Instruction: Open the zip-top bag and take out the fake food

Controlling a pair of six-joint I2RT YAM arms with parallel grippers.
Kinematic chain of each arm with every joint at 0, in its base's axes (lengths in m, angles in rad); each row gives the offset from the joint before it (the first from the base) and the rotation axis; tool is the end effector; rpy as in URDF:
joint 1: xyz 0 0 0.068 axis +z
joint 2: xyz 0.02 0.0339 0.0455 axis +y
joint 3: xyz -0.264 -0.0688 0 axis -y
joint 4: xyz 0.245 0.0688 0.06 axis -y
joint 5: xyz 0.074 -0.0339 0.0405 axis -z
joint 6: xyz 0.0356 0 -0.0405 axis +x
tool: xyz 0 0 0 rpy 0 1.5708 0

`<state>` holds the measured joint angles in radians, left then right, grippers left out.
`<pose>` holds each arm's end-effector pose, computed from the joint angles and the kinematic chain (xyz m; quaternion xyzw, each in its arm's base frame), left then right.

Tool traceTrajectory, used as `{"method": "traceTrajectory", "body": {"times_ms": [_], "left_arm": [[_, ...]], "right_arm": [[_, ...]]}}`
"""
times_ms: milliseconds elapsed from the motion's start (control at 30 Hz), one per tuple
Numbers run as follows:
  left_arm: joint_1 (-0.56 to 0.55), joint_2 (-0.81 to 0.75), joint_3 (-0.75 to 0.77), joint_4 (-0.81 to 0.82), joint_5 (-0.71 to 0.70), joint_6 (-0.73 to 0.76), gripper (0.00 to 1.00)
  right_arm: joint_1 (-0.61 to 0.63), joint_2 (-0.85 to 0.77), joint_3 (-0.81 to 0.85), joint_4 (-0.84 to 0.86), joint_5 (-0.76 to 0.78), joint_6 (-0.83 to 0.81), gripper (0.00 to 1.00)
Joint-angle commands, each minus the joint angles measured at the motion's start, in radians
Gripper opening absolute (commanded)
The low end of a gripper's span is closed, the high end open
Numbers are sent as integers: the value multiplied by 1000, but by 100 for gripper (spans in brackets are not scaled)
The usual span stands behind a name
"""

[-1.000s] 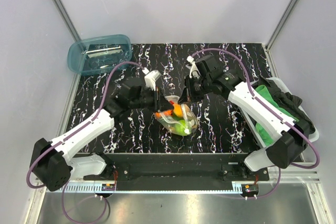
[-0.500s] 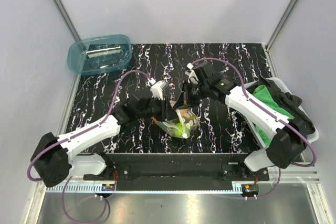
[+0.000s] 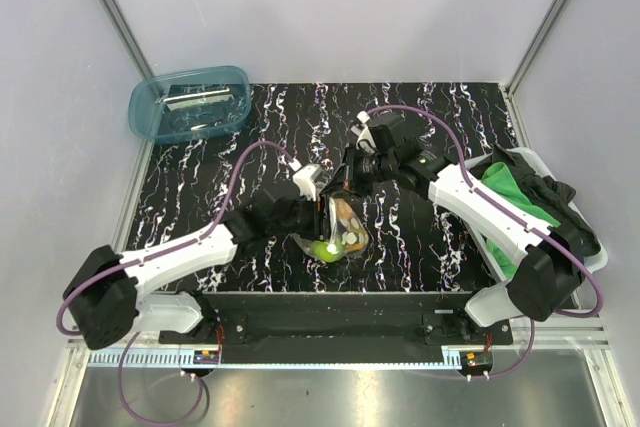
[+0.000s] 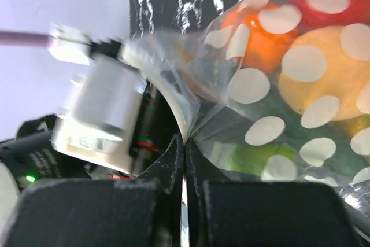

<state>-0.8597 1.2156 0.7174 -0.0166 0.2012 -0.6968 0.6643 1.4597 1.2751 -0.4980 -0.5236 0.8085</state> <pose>0.1688 -0.2068 0.2430 0.1204 0.8525 -0.4137 0.2961 0.2441 0.2137 0.3238 -0.0481 0.8780 0.4519 0.1505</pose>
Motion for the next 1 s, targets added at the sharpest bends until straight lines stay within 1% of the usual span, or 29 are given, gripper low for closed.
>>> {"method": "traceTrajectory", "body": {"times_ms": [0,33,100,233,267,433,567,767,833,967], "left_arm": [[-32,21,5,33,84,55,49],[-33,15,-15,29,84,78,50],[-33,-16,-32,20,83,105,54],[-33,-65,-64,-5,122,151,61],[-33,-71,-73,-8,138,155,66],[-47,-100,-101,-68,101,181,81],[-74,-87,-116,-88,90,213,83],[-130,-39,-125,-128,17,252,81],[-133,-22,-127,-126,-11,255,81],[-139,4,-131,-122,-12,260,80]], "right_arm": [[12,-24,17,67,-38,6,0],[14,-27,9,67,-39,0,0],[12,-39,-16,62,-45,-23,0],[14,-53,-65,58,-78,-68,0],[14,-52,-83,59,-87,-84,0],[14,-64,-129,52,-118,-129,0],[14,-70,-138,45,-131,-150,0],[14,-68,-146,39,-142,-176,0],[14,-64,-146,38,-144,-178,0],[15,-64,-149,36,-147,-178,0]]}}
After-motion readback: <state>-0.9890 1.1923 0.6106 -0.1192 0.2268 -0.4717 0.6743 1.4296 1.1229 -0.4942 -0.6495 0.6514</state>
